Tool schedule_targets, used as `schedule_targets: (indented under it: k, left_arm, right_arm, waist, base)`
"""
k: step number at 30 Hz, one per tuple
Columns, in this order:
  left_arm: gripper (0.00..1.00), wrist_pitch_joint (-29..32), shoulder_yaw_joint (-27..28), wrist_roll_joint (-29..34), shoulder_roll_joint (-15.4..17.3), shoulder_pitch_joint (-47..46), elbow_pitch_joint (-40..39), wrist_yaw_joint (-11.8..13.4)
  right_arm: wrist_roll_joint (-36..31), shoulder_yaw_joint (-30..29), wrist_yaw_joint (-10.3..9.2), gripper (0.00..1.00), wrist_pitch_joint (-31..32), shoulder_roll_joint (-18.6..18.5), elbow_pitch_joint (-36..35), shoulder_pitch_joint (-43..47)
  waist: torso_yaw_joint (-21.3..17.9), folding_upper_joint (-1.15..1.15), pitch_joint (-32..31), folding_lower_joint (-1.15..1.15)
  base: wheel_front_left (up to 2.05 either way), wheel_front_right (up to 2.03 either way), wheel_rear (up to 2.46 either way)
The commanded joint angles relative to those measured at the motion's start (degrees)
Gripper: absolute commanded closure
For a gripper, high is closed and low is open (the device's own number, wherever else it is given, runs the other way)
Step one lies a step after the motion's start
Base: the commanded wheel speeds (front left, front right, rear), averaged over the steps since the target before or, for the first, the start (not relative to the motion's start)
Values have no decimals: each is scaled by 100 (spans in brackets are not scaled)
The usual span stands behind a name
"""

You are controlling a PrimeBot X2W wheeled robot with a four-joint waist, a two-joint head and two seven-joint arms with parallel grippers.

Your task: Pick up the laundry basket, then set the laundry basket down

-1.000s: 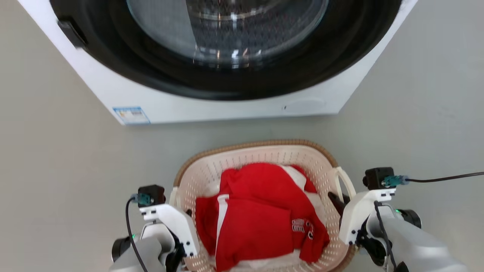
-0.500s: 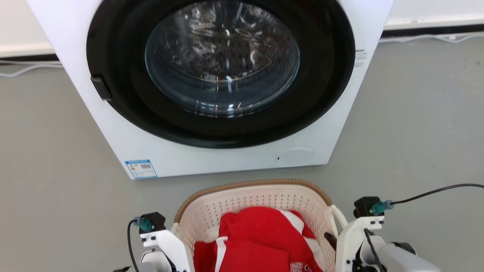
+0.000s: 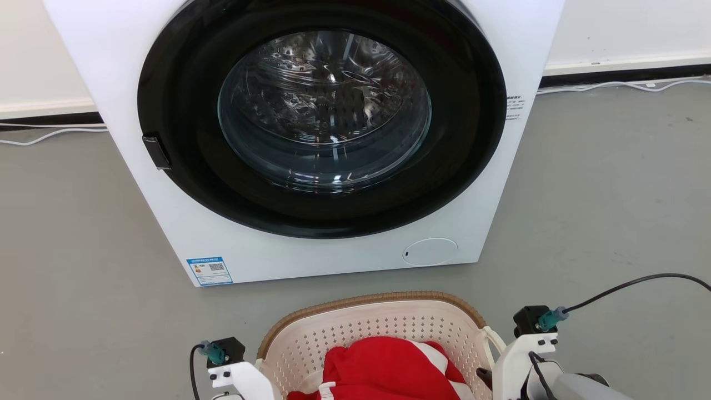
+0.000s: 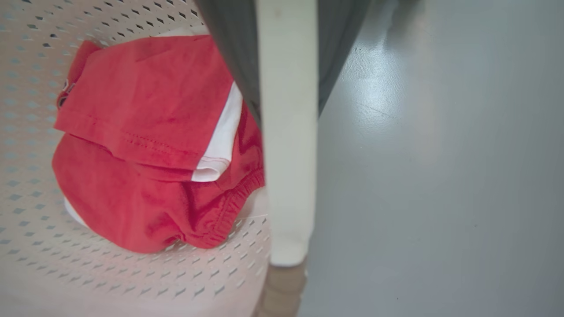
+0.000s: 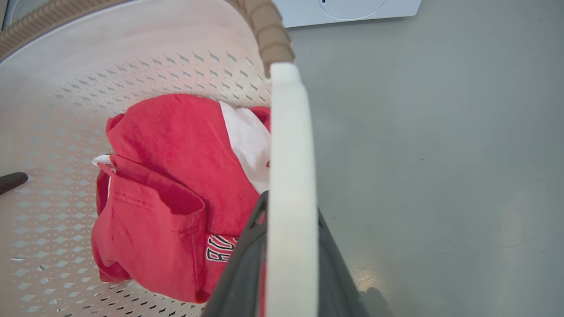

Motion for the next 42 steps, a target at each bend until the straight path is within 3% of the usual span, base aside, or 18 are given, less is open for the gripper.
schedule_targets:
  k: [1, 42]
  left_arm:
    - [100, -17, 60, 59, 117, -125, -61, -132]
    - [100, -224, 39, 29, 139, -203, -55, -77]
  right_arm:
    - [-30, 86, 98, 100, 10, 10, -117, -31]
    - [72, 208, 98, 100, -143, 17, -250, -87]
  waist:
    - [2, 0, -1, 0]
    - [-4, 0, 99, 0]
  base:
    - [0, 0, 0]
    - [0, 0, 0]
